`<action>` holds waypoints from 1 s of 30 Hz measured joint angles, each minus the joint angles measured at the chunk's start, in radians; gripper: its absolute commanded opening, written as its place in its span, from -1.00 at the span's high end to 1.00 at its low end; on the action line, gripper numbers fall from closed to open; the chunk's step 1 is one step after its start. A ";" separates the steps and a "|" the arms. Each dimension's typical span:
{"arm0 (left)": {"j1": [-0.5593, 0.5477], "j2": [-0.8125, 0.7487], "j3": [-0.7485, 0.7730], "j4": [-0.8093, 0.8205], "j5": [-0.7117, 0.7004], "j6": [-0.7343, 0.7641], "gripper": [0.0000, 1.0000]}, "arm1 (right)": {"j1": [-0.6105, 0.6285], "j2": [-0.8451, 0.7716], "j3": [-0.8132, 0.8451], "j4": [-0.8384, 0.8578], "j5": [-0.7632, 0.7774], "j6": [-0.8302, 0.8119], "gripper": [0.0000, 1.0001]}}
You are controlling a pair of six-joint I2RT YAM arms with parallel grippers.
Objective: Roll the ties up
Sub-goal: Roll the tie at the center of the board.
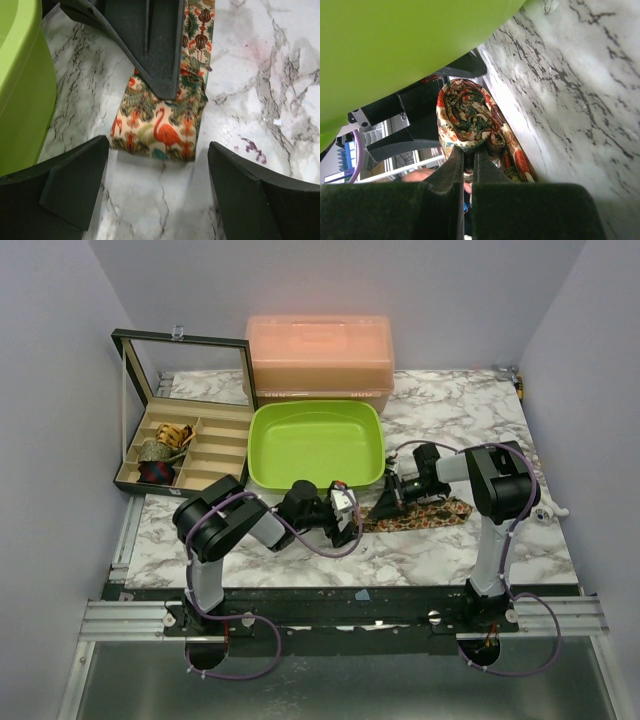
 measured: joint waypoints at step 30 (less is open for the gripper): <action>-0.053 0.005 0.193 -0.333 -0.012 0.144 0.47 | 0.020 -0.120 -0.001 -0.090 0.179 0.060 -0.01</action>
